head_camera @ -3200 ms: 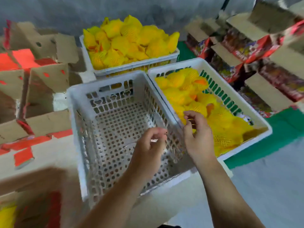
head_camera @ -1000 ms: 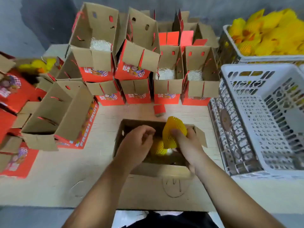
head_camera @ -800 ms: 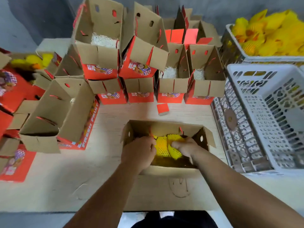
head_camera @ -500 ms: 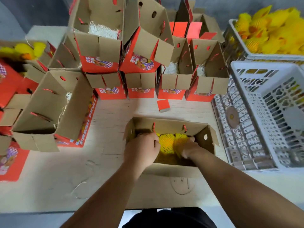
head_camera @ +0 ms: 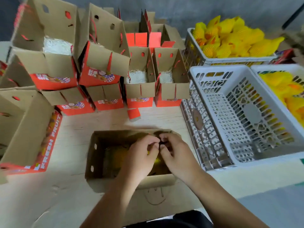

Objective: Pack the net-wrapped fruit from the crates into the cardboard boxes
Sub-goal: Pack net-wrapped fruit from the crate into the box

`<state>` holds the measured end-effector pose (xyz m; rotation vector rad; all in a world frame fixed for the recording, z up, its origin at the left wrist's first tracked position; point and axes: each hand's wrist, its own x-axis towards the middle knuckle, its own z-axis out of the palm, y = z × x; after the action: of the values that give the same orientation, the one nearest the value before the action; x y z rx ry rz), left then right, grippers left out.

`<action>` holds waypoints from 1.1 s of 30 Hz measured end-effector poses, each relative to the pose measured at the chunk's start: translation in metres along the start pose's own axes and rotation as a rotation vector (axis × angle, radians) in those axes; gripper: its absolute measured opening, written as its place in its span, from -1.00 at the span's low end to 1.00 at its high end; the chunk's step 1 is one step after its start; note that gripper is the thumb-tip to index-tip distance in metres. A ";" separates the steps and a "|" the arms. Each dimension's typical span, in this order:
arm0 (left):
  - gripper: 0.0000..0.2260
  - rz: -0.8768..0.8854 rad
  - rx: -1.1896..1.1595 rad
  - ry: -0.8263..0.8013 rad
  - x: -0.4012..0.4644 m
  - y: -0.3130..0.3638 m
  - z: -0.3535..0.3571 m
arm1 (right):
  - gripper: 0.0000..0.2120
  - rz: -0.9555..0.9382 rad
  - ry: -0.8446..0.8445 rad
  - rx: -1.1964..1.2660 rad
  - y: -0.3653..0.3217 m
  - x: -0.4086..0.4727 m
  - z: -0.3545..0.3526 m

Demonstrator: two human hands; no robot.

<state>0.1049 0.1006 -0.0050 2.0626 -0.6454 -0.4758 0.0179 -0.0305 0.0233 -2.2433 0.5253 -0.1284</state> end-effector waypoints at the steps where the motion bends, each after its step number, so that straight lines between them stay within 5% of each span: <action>1: -0.82 0.031 -0.032 0.002 0.005 0.013 0.015 | -0.68 -0.020 0.036 0.037 0.006 0.001 -0.012; 8: -0.83 0.138 -0.099 0.047 0.049 0.109 0.130 | -0.66 -0.061 0.214 0.148 0.089 0.004 -0.118; 19: -0.83 0.295 -0.030 -0.226 0.115 0.259 0.330 | -0.69 0.139 0.591 -0.079 0.316 0.008 -0.351; 26: -0.81 0.398 0.069 -0.222 0.183 0.318 0.418 | -0.25 0.605 0.276 -0.508 0.449 0.097 -0.438; 29: -0.78 0.439 0.176 -0.333 0.222 0.337 0.463 | -0.32 0.701 0.244 -0.727 0.472 0.125 -0.433; 33: -0.65 0.479 0.526 -0.324 0.247 0.332 0.501 | -0.51 0.760 0.313 -0.698 0.477 0.142 -0.424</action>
<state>-0.0646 -0.5272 -0.0082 2.2145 -1.5495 -0.3842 -0.1200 -0.6649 -0.0587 -2.4963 1.7695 0.1205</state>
